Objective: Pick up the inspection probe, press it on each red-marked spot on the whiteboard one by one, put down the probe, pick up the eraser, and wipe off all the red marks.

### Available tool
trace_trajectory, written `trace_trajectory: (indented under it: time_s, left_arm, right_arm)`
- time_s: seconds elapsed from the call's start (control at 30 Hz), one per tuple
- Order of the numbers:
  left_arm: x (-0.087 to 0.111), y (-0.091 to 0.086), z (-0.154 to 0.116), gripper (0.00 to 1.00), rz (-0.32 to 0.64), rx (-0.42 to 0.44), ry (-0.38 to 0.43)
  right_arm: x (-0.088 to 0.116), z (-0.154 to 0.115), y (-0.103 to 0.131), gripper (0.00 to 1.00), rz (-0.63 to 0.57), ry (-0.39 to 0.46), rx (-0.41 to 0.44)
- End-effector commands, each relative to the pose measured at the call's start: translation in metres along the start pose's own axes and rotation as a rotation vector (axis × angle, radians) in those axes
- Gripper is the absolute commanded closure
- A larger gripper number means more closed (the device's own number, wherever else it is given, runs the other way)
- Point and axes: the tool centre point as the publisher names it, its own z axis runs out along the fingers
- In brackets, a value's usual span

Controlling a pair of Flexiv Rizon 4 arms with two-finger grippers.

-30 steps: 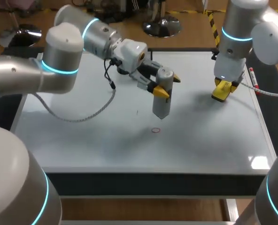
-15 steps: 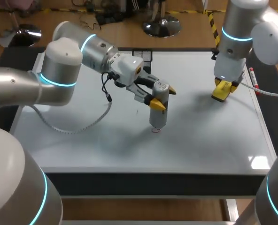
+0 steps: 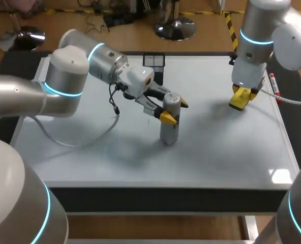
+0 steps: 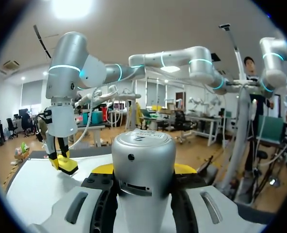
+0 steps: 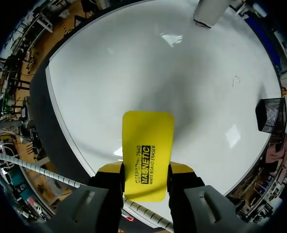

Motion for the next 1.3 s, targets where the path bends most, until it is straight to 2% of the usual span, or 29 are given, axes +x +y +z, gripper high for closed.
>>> trace_trajectory:
  time_s: [0.03, 0.53, 1.3]
  left_arm:
    - [-0.002, 0.003, 0.000, 1.00, -0.009, 0.003, 0.008]
    - [-0.004, 0.016, -0.003, 1.00, -0.042, -0.028, 0.009]
    - [-0.004, 0.012, -0.006, 1.00, -0.026, -0.046, 0.021]
  right_arm:
    - [0.001, -0.001, 0.000, 1.00, -0.002, 0.002, 0.003]
    - [0.001, -0.001, 0.000, 1.00, -0.002, 0.002, 0.003]
    - [0.001, -0.001, 0.000, 1.00, -0.002, 0.002, 0.003]
